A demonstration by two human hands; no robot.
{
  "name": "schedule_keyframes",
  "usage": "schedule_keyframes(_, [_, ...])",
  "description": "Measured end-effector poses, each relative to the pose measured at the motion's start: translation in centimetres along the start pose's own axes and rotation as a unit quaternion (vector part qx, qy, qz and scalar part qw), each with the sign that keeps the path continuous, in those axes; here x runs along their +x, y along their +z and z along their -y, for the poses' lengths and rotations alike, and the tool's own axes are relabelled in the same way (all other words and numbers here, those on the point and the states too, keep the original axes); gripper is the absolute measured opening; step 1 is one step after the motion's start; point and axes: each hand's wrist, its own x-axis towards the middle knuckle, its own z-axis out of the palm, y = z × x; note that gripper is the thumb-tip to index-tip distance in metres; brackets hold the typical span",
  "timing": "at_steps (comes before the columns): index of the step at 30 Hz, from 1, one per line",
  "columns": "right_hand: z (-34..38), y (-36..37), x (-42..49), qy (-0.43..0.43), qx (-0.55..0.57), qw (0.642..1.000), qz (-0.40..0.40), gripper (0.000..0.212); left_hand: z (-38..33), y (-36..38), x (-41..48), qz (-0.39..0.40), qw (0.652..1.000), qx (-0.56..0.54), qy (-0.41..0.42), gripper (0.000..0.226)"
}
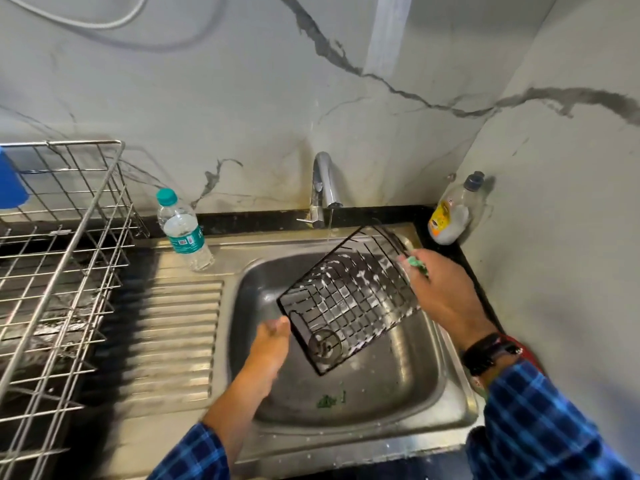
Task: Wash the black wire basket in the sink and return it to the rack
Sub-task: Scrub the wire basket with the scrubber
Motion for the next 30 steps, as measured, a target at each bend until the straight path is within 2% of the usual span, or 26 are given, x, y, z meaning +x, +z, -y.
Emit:
schedule_keyframes(2, [1.3,-0.8,0.3,-0.103,-0.068,0.992,-0.012,0.031,-1.4,-0.5,-0.4,-0.086,0.984,0.055,0.148,0.052])
schedule_keyframes(4, [2.2,-0.6,1.0,-0.184,-0.118,0.976,0.013,0.031,-4.0,-0.6,-1.2,-0.074,0.943,0.054,0.32,0.067])
schedule_keyframes(5, [2.4,-0.3,1.4,-0.2,-0.141,0.969,0.041,0.033,-5.5,-0.3,-1.4,-0.065,0.911,0.093,0.396,0.071])
schedule_keyframes(6, [2.6,0.1,1.6,-0.207,-0.162,0.963,0.066,0.034,-6.8,0.0,-1.5,-0.077,0.867,0.175,0.46,0.073])
schedule_keyframes(9, [3.1,1.2,1.7,-0.229,-0.175,0.951,0.116,0.027,-9.7,1.5,-1.8,-0.111,0.671,0.42,0.601,0.068])
schedule_keyframes(10, [3.2,1.5,1.5,-0.245,-0.168,0.947,0.12,0.019,-9.9,1.9,-1.7,-0.099,0.627,0.461,0.621,0.062])
schedule_keyframes(11, [3.2,1.7,1.3,-0.255,-0.156,0.946,0.128,0.015,-9.8,2.3,-1.5,-0.087,0.608,0.484,0.623,0.056])
schedule_keyframes(14, [2.0,2.7,0.8,-0.265,-0.122,0.946,0.143,0.02,-8.9,2.5,-0.9,-0.064,0.621,0.517,0.586,0.049])
schedule_keyframes(16, [1.0,3.3,0.5,-0.266,-0.103,0.948,0.143,0.031,-8.4,2.5,-0.8,-0.097,0.596,0.555,0.572,0.049])
schedule_keyframes(18, [0.4,3.7,0.4,-0.268,-0.077,0.95,0.143,0.036,-7.8,2.5,-1.3,-0.12,0.588,0.57,0.561,0.046])
schedule_keyframes(21, [0.5,3.7,0.2,-0.273,-0.067,0.948,0.146,0.041,-7.0,2.6,-2.6,-0.113,0.603,0.569,0.547,0.042])
schedule_keyframes(22, [0.7,3.6,0.2,-0.278,-0.064,0.947,0.15,0.044,-6.9,2.6,-3.0,-0.112,0.616,0.554,0.548,0.042])
schedule_keyframes(24, [1.5,2.7,0.1,-0.284,-0.063,0.948,0.13,0.048,-6.9,2.4,-3.6,-0.117,0.674,0.493,0.537,0.041])
schedule_keyframes(26, [1.9,1.6,0.1,-0.276,-0.024,0.961,0.001,0.043,-6.8,2.3,-4.1,-0.127,0.744,0.421,0.503,0.038])
schedule_keyframes(28, [1.8,0.2,-1.0,-0.193,-0.013,0.971,-0.144,0.027,-6.6,2.1,-4.6,-0.126,0.79,0.378,0.466,0.036])
schedule_keyframes(30, [0.4,0.7,-2.8,-0.123,-0.062,0.977,-0.163,0.02,-6.4,2.2,-5.4,-0.121,0.813,0.346,0.453,0.031])
